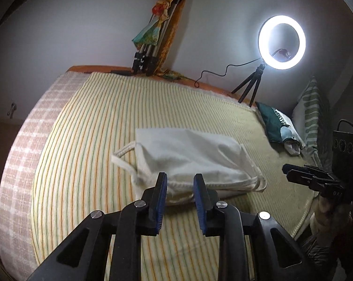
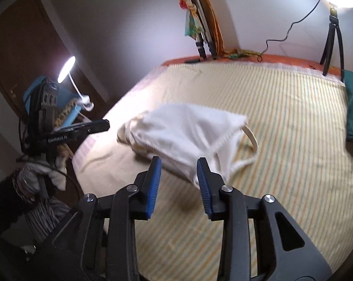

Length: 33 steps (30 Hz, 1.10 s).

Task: Fold small clothes
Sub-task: 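Close both tools on the strap edge of the folded camisole bundle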

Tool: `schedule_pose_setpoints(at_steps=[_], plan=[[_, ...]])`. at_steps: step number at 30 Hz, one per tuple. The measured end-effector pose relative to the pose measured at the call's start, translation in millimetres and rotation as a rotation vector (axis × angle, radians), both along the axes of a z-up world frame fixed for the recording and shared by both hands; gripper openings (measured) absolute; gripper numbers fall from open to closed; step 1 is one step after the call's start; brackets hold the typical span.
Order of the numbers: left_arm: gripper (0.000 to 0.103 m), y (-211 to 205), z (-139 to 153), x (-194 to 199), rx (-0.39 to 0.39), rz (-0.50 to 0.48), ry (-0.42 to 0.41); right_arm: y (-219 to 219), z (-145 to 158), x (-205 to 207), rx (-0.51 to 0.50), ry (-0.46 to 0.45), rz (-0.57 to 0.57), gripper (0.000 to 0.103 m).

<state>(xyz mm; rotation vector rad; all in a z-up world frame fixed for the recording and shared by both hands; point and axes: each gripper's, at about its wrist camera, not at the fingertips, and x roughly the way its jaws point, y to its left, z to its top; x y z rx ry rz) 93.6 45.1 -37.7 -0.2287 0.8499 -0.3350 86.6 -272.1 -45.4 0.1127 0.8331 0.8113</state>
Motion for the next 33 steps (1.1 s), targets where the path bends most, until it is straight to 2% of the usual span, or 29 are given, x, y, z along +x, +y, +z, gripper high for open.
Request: schedule_pose_setpoints(at_steps=[3, 5, 8, 11, 15, 18, 22, 25, 29, 31, 33], plan=[[0.027, -11.4, 0.4, 25.3, 0.011, -0.010, 0.006, 21.4, -3.8, 20.8, -0.018, 0.014, -0.013, 0.034], [0.027, -16.8, -10.7, 44.1, 0.029, -0.003, 0.041, 35.3, -10.6, 33.1, -0.052, 0.028, -0.027, 0.034], [0.027, -13.8, -33.5, 64.0, 0.001, 0.030, 0.106, 44.0, -24.0, 45.6, -0.087, 0.066, -0.042, 0.034], [0.027, -10.2, -53.3, 70.1, -0.005, 0.032, 0.164, 42.8, -38.0, 52.1, -0.130, 0.106, -0.053, 0.034], [0.027, -10.0, -67.1, 58.4, 0.053, -0.002, 0.205, 43.1, -51.5, 48.5, -0.183, 0.138, -0.031, 0.034], [0.027, -6.4, -68.6, 42.5, 0.092, -0.012, 0.210, 40.5, -56.2, 39.7, -0.224, 0.130, -0.022, 0.034], [0.027, -1.2, -70.5, 24.6, 0.131, -0.022, 0.212, 33.1, -61.3, 31.1, -0.229, 0.157, -0.024, 0.034], [0.027, -3.1, -71.8, 16.2, 0.176, -0.037, 0.202, 36.1, -57.8, 23.4, -0.285, 0.122, -0.026, 0.034], [0.028, -5.0, -67.2, 9.4, 0.187, -0.040, 0.192, 37.8, -45.9, 17.1, -0.294, 0.077, -0.028, 0.035], [0.031, -4.4, -56.2, 5.5, 0.173, -0.033, 0.160, 36.9, -36.4, 16.4, -0.291, 0.026, -0.041, 0.039], [0.037, -0.9, -43.3, 5.8, 0.156, -0.010, 0.117, 33.0, -28.5, 19.9, -0.268, -0.008, -0.061, 0.049]])
